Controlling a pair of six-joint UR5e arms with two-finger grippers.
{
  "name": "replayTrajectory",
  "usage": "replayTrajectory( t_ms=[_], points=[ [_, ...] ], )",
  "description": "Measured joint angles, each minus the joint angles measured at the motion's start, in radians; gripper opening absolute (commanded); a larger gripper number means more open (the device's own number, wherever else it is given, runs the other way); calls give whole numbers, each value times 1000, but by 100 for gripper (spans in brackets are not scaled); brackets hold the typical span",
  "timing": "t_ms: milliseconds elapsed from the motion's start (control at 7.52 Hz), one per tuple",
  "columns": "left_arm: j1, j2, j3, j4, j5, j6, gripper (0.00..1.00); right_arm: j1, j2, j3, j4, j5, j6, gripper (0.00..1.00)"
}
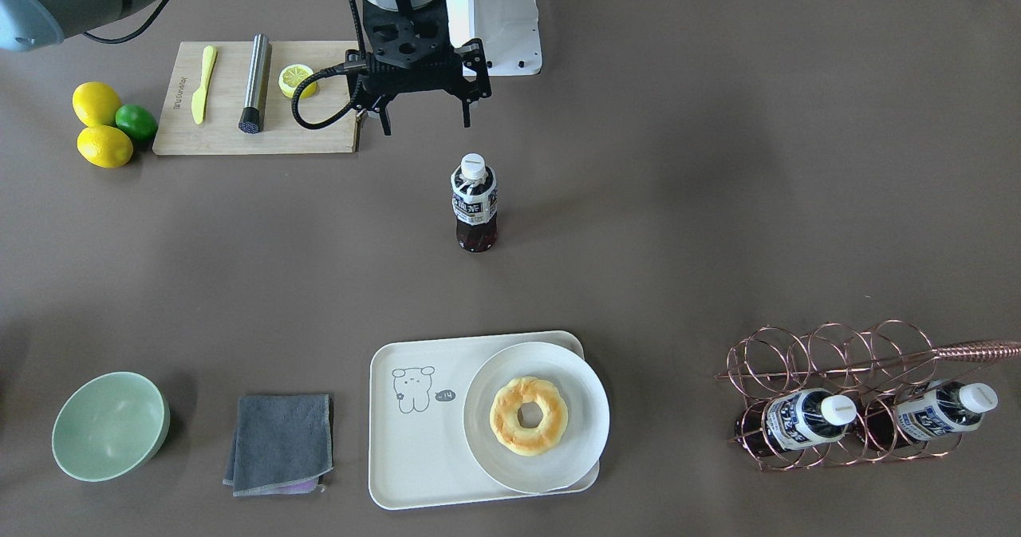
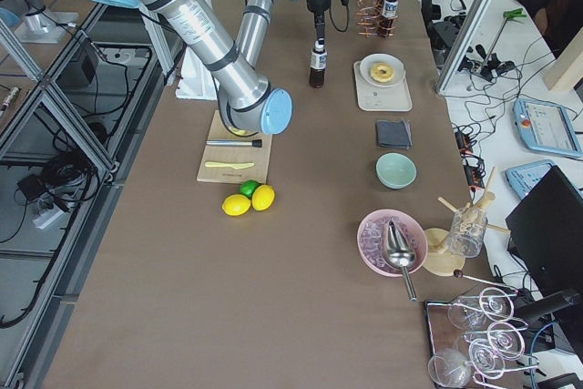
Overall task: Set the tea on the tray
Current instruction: 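Lower the right gripper and close it on the bottle's white cap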
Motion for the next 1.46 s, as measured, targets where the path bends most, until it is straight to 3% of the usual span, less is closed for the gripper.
replayTrajectory(
  t_ms=[266,665,931,1464],
  points=[
    [0,0,3,-1,0,0,98,-49,16,-40,24,-44,4,100],
    [0,-9,34,-18,1,-1,98,-59,21,-128,149,-63,9,98],
    [0,-13,72,-62,1,-2,98,-60,22,-153,182,-75,13,71],
    [1,-14,87,-79,2,-2,98,-73,18,-162,184,-77,60,70]
  ],
)
